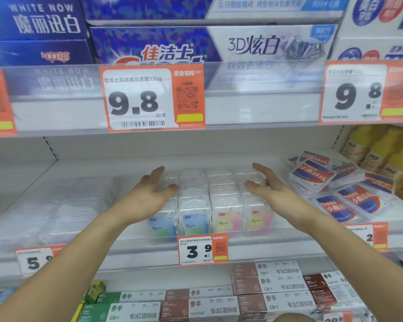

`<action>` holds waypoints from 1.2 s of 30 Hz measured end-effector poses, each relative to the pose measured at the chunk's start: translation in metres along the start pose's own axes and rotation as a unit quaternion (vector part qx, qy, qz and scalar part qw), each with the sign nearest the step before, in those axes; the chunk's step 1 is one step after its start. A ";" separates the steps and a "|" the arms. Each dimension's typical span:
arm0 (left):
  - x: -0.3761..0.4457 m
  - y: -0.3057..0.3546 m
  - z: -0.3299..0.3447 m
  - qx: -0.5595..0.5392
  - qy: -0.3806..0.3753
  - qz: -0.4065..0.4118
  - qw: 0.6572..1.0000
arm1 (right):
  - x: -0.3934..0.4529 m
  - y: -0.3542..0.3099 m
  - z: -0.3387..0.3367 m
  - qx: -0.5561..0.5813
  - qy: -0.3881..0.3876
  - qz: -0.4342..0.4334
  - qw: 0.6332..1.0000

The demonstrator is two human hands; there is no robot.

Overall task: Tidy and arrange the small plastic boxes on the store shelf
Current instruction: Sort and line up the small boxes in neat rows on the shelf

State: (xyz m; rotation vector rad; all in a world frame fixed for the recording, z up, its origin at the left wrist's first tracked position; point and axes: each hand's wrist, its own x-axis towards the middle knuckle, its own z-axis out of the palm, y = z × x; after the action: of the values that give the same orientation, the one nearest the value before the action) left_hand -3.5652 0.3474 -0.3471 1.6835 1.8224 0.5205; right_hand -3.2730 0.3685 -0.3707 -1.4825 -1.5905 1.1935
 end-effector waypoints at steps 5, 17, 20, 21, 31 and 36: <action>-0.002 0.003 -0.006 0.051 -0.012 0.005 0.999 | -0.002 -0.004 -0.005 -0.012 -0.023 0.008 1.000; -0.025 0.115 0.050 0.007 0.220 0.305 0.926 | -0.036 0.054 -0.124 -0.341 0.348 -0.021 0.873; -0.027 0.164 0.102 0.009 0.138 0.370 0.918 | -0.044 0.088 -0.153 -0.368 0.271 0.153 0.876; -0.024 0.176 0.120 0.018 0.116 0.372 0.921 | -0.045 0.094 -0.157 -0.356 0.243 0.163 0.887; 0.037 0.214 0.251 0.144 -0.012 0.267 0.953 | -0.015 0.107 -0.168 -0.349 0.223 0.098 0.905; 0.056 0.209 0.261 0.094 -0.007 0.260 0.961 | -0.003 0.115 -0.171 -0.276 0.220 0.017 0.935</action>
State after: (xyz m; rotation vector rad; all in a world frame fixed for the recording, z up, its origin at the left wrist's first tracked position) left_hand -3.2372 0.3993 -0.4147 2.3058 1.4428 0.5562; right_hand -3.0723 0.3905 -0.4124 -1.9612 -1.6464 0.3751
